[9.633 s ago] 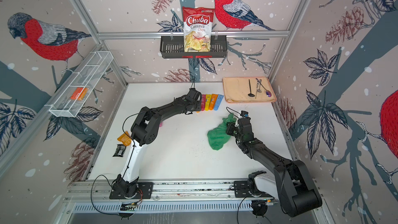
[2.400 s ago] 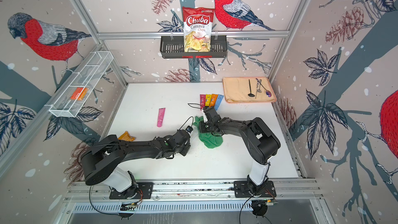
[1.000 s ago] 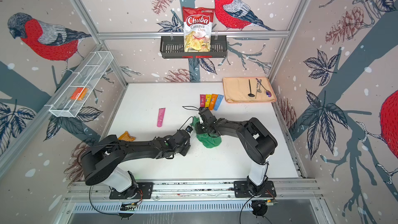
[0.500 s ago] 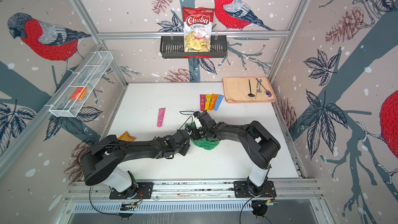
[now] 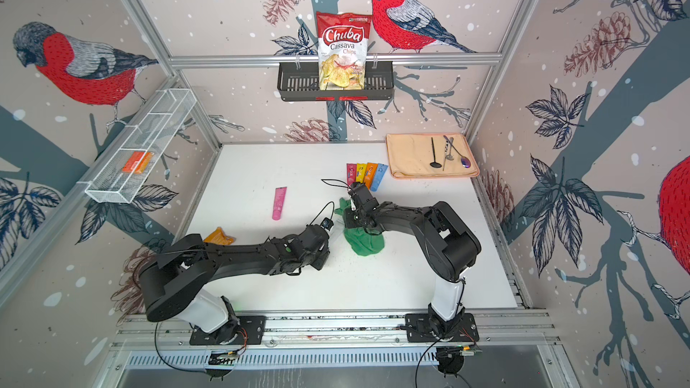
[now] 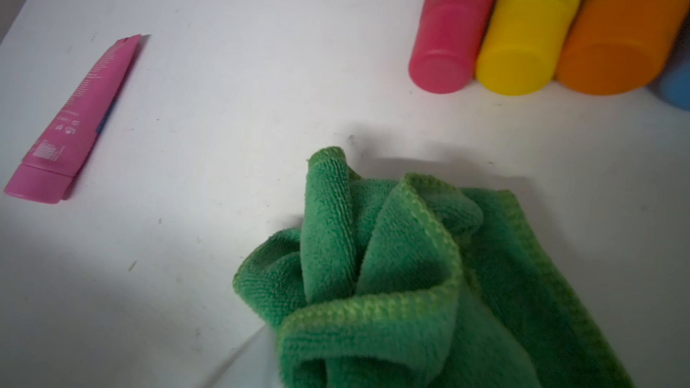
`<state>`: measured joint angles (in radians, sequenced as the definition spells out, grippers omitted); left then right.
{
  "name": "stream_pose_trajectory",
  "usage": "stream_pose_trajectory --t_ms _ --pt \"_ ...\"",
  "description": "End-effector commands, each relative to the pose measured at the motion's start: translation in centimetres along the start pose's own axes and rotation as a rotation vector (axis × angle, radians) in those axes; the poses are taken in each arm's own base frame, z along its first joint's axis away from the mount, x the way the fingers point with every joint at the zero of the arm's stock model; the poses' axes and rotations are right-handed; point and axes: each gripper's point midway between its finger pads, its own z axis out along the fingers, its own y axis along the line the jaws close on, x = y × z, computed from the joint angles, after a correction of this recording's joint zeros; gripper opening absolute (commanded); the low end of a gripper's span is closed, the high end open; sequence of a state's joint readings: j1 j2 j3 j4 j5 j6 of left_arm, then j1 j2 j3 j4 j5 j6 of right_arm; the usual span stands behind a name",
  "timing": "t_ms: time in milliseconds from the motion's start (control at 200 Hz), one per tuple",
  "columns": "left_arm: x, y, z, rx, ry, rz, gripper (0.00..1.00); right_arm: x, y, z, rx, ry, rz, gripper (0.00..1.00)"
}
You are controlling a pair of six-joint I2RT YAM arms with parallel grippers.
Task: Wipe the surface of the toothpaste tube
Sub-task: Wipe the dirt from the toothpaste tube.
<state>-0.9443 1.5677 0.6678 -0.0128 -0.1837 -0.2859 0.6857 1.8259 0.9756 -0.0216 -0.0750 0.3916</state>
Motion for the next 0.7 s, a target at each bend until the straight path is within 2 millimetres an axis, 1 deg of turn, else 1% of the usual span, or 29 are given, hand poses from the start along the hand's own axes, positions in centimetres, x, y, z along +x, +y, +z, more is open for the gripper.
stream_pose_trajectory --t_ms 0,95,150,220,295,385,465,595,695 --pt "-0.3 -0.4 -0.1 0.021 -0.011 0.014 0.2 3.7 -0.9 -0.4 0.08 0.123 -0.05 0.13" --pt "-0.3 -0.5 -0.2 0.023 -0.013 0.013 0.2 3.7 4.5 -1.4 -0.137 0.118 -0.092 0.13" --pt "-0.3 -0.4 -0.2 0.022 -0.014 0.013 0.2 3.8 7.0 -2.4 -0.234 0.115 -0.113 0.13" --pt "-0.4 -0.3 -0.3 0.02 -0.02 0.009 0.2 4.1 9.0 -3.5 -0.317 0.114 -0.133 0.13" --pt "-0.4 -0.3 -0.4 0.021 -0.024 0.008 0.2 4.4 10.2 -4.5 -0.386 0.117 -0.141 0.13" --pt "-0.3 -0.4 -0.3 0.022 -0.019 0.01 0.2 4.9 10.7 -5.0 -0.433 0.12 -0.14 0.13" --pt "-0.3 -0.3 -0.2 0.021 -0.016 0.011 0.2 5.5 10.2 -4.4 -0.419 0.137 -0.136 0.13" --pt "-0.3 -0.3 -0.3 0.019 -0.017 0.01 0.2 6.4 7.9 -1.9 -0.307 0.175 -0.11 0.13" --pt "-0.3 -0.3 -0.3 0.019 -0.018 0.01 0.2 6.6 5.1 -0.2 -0.166 0.19 -0.092 0.13"
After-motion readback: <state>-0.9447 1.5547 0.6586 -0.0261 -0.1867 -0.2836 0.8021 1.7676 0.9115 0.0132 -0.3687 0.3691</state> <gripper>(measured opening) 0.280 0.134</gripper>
